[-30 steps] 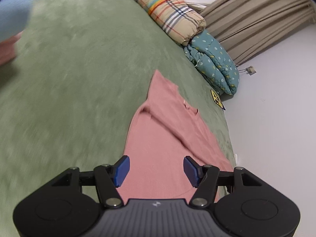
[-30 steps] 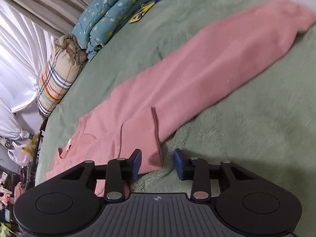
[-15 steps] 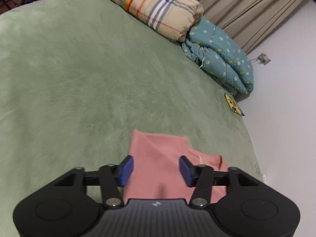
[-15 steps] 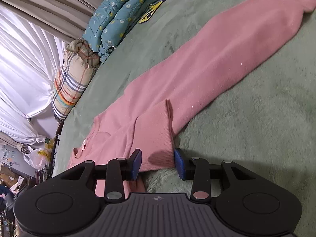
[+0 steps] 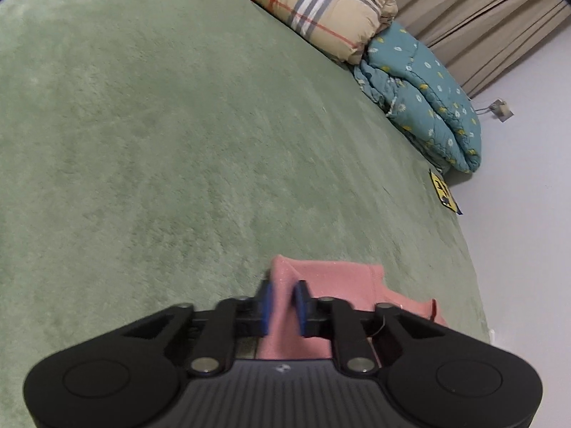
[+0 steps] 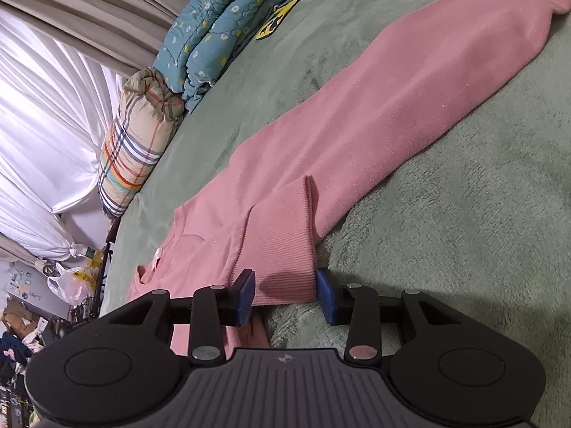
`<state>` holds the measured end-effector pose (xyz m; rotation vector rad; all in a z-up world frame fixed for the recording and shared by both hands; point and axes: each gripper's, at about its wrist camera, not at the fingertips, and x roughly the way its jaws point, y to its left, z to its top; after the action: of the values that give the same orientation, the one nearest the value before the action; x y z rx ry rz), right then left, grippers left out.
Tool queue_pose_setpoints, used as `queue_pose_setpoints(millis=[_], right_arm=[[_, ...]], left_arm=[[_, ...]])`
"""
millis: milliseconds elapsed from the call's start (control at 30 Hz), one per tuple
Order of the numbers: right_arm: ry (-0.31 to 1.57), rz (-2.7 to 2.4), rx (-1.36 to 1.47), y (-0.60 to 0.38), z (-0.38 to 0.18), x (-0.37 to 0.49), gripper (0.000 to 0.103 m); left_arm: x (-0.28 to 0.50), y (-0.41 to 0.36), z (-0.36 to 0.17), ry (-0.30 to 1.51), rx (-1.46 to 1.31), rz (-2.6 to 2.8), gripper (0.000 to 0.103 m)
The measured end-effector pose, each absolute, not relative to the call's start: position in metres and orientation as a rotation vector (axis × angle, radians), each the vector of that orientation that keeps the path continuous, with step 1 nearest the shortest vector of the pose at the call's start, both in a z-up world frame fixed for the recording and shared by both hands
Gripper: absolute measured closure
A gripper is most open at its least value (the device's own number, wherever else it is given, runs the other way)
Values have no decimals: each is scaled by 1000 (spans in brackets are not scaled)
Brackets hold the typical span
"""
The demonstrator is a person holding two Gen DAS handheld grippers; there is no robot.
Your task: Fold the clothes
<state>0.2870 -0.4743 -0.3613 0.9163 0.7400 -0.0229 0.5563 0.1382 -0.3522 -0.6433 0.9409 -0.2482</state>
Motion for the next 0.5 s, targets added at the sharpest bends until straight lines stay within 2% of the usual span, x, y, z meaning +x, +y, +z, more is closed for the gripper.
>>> queue_pose_setpoints(millis=[400, 500], right_arm=[[744, -11, 843, -462, -347, 289, 65], [730, -30, 886, -467, -349, 288, 60]], left_arm=[[552, 182, -361, 862, -794, -156, 100], [551, 193, -363, 845, -838, -131, 100]])
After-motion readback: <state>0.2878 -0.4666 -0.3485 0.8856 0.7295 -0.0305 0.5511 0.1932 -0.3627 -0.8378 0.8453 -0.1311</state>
